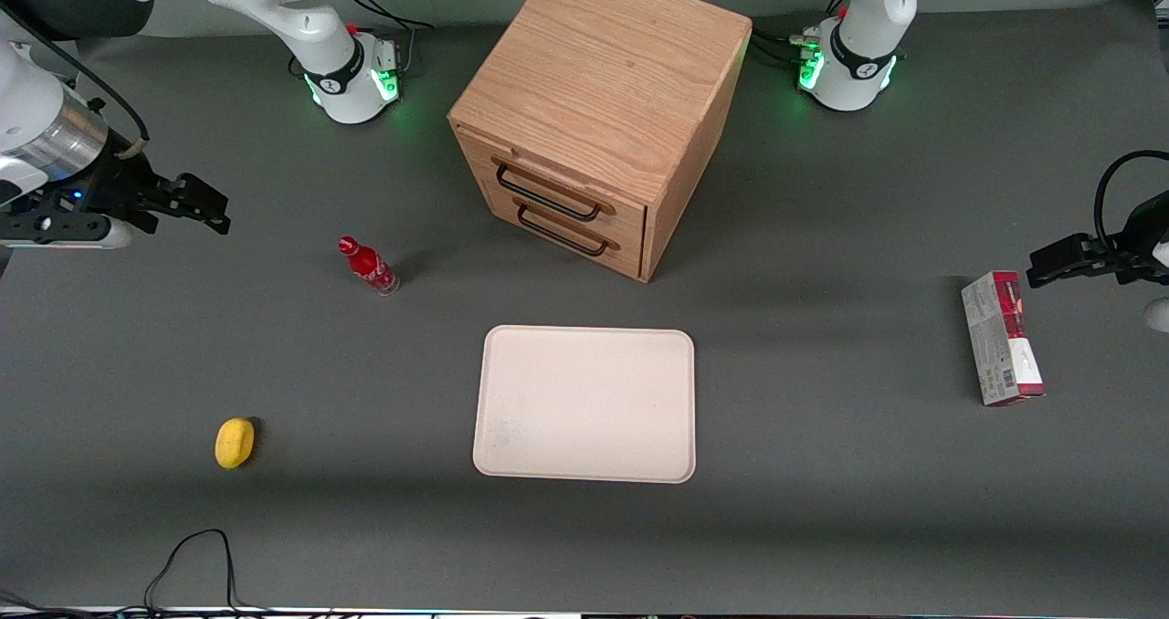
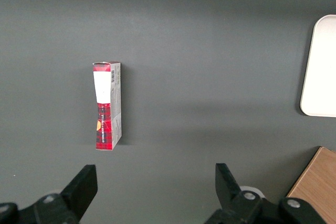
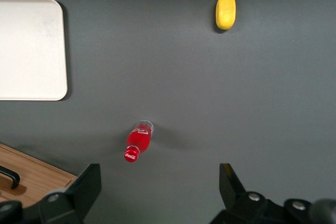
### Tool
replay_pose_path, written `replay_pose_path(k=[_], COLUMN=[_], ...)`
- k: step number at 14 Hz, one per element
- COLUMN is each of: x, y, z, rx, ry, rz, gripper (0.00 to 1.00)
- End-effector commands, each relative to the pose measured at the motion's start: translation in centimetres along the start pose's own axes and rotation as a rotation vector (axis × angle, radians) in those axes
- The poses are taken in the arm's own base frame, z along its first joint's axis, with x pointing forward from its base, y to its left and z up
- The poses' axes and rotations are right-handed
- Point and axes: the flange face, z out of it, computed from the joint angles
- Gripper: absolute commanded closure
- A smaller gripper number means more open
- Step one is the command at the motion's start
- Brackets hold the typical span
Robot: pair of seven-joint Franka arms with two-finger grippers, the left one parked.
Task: Open upper drawer
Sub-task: 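Move the right gripper toward the upper drawer's black handle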
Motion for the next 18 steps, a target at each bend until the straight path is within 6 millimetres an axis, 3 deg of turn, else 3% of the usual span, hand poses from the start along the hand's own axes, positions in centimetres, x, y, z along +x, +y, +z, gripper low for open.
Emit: replay_pose_path(k=[1,3,4,5,8,10,12,14,16,18], x=[-0.1,1.4,2.2,1.7,2.0,1.1,-0.2,-1.8,-3.6,-5.1], y=[0.1,-0.7,-2.7,-6.7,-12.1,-17.8,-23.1,-28.1,-32.0,-34.4], z=[-0.5,-0.4,-0.6,-1.6,-1.4,-2.8,-2.3,-0.9,0.3,1.6], rx=[0.026,0.026,0.024,0.017,0.038,0.097,0.119,0.151,0.180,0.197], ry=[-0.003,0.001,0.005,0.025,-0.001,0.015,0.003,-0.021,-0.045,-0.076], rz=[-0.027,-0.031,-0.054,-0.105,-0.135,-0.242,-0.353,-0.570,-0.768,-0.889], gripper=[0.00,0.00,0.00,0.00,0.00,0.00,0.00,0.00,0.00,0.00])
